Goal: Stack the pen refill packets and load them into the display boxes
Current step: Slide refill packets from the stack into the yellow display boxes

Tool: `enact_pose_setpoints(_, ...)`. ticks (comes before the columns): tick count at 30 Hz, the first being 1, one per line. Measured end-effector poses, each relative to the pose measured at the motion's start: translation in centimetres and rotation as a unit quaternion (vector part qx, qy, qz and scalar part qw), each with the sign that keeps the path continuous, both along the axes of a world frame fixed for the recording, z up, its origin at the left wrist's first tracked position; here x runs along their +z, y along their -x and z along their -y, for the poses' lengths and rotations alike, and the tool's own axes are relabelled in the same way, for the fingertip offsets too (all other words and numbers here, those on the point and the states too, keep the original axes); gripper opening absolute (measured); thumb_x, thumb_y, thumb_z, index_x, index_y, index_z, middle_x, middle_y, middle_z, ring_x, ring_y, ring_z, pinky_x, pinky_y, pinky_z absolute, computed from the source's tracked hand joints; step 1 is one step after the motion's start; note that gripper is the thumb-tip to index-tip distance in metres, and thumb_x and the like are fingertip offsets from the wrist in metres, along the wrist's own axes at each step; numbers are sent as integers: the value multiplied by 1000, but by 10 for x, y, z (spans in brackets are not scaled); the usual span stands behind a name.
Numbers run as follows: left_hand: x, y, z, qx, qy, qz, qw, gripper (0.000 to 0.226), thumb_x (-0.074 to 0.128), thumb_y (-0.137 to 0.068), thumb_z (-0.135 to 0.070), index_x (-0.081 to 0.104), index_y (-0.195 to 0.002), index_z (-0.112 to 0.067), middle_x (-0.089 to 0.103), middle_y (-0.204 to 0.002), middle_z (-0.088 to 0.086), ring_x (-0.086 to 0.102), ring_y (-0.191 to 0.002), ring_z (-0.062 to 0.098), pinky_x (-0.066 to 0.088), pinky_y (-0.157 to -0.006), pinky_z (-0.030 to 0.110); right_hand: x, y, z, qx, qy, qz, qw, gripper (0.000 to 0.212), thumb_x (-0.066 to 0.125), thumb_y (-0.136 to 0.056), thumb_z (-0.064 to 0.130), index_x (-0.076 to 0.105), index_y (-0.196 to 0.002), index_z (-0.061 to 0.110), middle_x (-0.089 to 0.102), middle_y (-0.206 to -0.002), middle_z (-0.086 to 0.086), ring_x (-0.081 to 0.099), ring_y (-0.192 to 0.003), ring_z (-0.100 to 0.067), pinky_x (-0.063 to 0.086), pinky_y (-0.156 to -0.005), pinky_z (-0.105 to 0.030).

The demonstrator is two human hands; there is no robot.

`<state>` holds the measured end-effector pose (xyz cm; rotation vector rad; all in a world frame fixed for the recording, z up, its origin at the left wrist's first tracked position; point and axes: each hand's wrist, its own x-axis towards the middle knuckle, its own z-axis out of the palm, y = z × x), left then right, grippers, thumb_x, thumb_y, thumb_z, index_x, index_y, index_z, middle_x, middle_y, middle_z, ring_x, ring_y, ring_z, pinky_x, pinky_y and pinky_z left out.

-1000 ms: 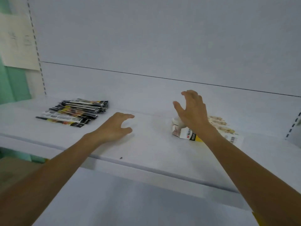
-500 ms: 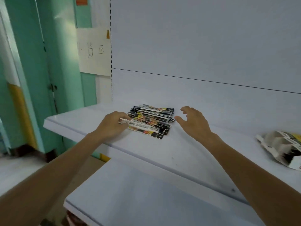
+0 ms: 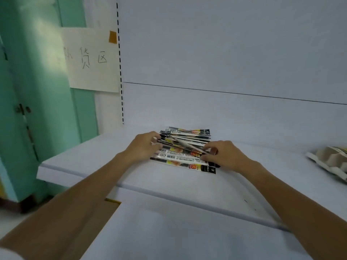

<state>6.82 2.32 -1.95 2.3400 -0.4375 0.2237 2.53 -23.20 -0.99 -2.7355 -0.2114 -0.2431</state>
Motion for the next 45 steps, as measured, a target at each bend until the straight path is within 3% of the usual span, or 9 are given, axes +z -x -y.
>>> enact_pose_setpoints(3,-4,-7,1,-1,-21,24,999,31,62,-88,-27,58,-116,-16,62,-105,1,59,-79,12,44,-70,20,0,0,2,2,-1,9,1000,29,64,-83,42,65,-108,27,62,-94,4,59,-86,-14,49,-79,-31)
enact_pose_setpoints(7,-2,-10,-2,-6,-59,64,996,28,67,-84,-29,63,-108,-15,60,-93,-5,58,-81,12,34,-61,12,5,1,0,29,-14,23,999,15,62,-87,29,68,-99,23,63,-90,4,58,-82,-11,48,-75,-27)
enact_pose_setpoints(10,3,-12,-2,2,-97,98,990,28,68,-82,-30,64,-106,-16,57,-100,-1,54,-92,16,37,-73,23,11,0,-1,31,-25,44,998,7,65,-85,20,67,-88,26,61,-83,5,54,-73,-10,42,-68,-24)
enact_pose_setpoints(18,7,-11,11,-57,-181,178,966,9,62,-87,-24,69,-90,-21,69,-92,-5,61,-85,15,37,-71,24,12,7,-3,23,46,27,998,26,59,-87,41,69,-90,17,58,-79,8,57,-76,-12,42,-65,-22)
enact_pose_setpoints(25,8,-15,6,-96,-226,175,953,26,57,-89,-26,62,-115,-24,63,-110,-7,58,-98,15,39,-80,24,11,10,16,-49,83,90,991,24,51,-93,27,69,-89,12,68,-86,-4,63,-78,-24,47,-63,-32)
enact_pose_setpoints(28,10,-12,7,-87,-235,189,949,26,58,-88,-29,66,-113,-24,65,-103,-6,57,-96,15,32,-73,22,12,9,14,-71,49,132,987,22,52,-91,24,69,-89,11,68,-85,-4,59,-70,-24,42,-56,-29)
enact_pose_setpoints(34,15,-14,13,-120,-213,102,964,23,66,-84,-32,68,-103,-20,62,-99,-6,57,-95,12,44,-78,27,11,7,4,-89,83,142,982,23,48,-92,25,66,-87,10,67,-87,-3,58,-76,-24,38,-57,-27)
enact_pose_setpoints(42,18,-16,12,-64,-23,55,996,10,65,-85,-22,69,-78,-17,63,-70,-2,52,-54,9,38,-44,15,14,5,8,-144,81,223,961,24,45,-93,22,64,-89,7,66,-87,-5,59,-76,-25,42,-62,-30)
enact_pose_setpoints(45,28,-14,11,-50,197,-84,976,8,65,-85,-18,70,-88,-12,68,-78,0,64,-65,14,55,-60,25,21,2,-1,-160,18,257,953,22,48,-92,18,63,-88,2,65,-81,-9,59,-72,-29,46,-62,-34)
